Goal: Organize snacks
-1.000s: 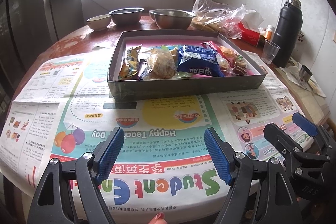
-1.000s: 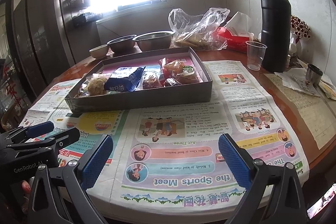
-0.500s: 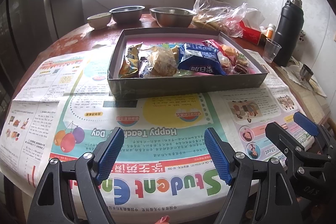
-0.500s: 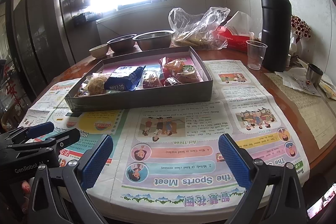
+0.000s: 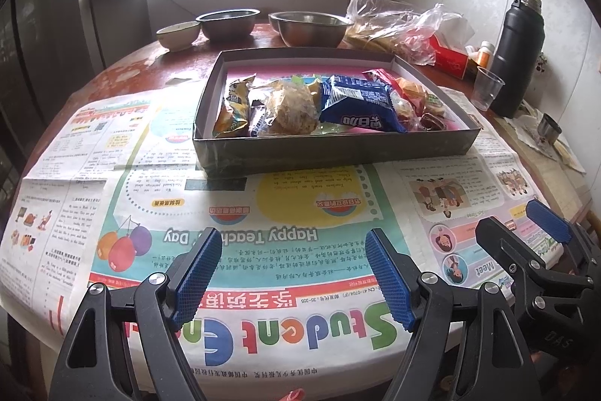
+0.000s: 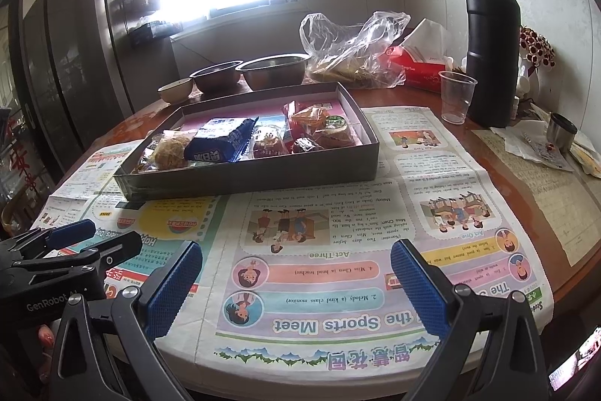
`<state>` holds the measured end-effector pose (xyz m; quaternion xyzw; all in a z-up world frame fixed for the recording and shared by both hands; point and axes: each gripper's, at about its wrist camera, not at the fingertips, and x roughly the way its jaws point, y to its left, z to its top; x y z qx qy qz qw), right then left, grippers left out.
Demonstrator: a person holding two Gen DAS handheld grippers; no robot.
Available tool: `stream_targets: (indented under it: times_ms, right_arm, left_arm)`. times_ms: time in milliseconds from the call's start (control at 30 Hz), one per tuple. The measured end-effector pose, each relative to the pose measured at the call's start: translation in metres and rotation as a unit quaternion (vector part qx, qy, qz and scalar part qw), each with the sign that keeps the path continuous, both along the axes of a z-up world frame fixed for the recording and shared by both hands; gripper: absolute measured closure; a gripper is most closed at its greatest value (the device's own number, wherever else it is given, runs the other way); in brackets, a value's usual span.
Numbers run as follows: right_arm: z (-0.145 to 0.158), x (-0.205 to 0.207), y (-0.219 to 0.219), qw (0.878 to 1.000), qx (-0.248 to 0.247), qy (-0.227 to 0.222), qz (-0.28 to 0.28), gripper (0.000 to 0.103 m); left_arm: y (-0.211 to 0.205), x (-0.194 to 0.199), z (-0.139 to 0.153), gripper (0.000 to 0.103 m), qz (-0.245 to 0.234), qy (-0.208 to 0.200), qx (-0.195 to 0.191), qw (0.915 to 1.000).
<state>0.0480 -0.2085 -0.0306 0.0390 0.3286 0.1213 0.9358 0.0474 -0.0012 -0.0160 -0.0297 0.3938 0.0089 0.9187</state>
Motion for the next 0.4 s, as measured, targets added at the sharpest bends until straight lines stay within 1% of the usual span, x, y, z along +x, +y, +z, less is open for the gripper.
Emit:
stream_targets:
  times_ms: [267,333,400]
  right_arm:
    - [-0.001,0.000,0.000,1.000,0.001,0.003,0.000,0.002]
    - [-0.002,0.003,-0.001,1.000,0.003,0.005,0.000,0.002]
    - [-0.003,0.006,-0.003,1.000,0.004,0.006,-0.001,0.002]
  left_arm:
    - [0.003,0.005,-0.005,0.023,0.001,0.006,-0.008,1.0000]
    - [0.009,0.007,-0.005,0.023,0.010,0.004,-0.017,0.9998]
    - [0.017,0.010,-0.004,0.023,0.020,0.002,-0.016,0.9997]
